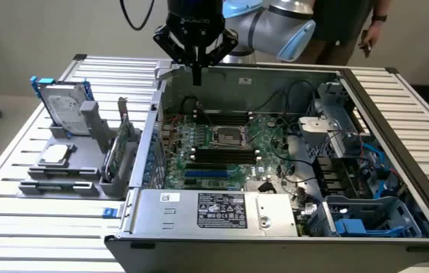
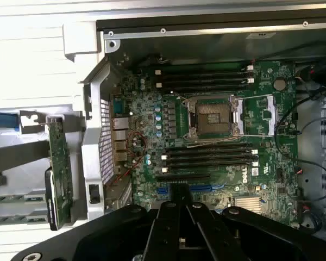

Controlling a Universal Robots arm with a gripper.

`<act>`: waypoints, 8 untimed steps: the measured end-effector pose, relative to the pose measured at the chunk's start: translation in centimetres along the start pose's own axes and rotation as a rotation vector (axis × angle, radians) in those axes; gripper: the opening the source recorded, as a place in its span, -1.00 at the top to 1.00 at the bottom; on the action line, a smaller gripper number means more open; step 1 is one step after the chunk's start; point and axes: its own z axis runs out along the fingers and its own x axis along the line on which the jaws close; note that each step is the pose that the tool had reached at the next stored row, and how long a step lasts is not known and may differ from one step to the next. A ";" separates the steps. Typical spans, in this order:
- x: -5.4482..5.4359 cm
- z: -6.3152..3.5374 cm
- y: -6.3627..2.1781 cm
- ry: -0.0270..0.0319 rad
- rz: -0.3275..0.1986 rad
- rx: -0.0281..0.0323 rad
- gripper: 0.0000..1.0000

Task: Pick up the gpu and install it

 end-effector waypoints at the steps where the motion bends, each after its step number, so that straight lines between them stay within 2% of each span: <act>1: 0.0 0.00 0.00 0.0000 0.000 0.0000 0.79; 8: 0.0 0.00 0.00 0.0000 0.000 0.0000 0.79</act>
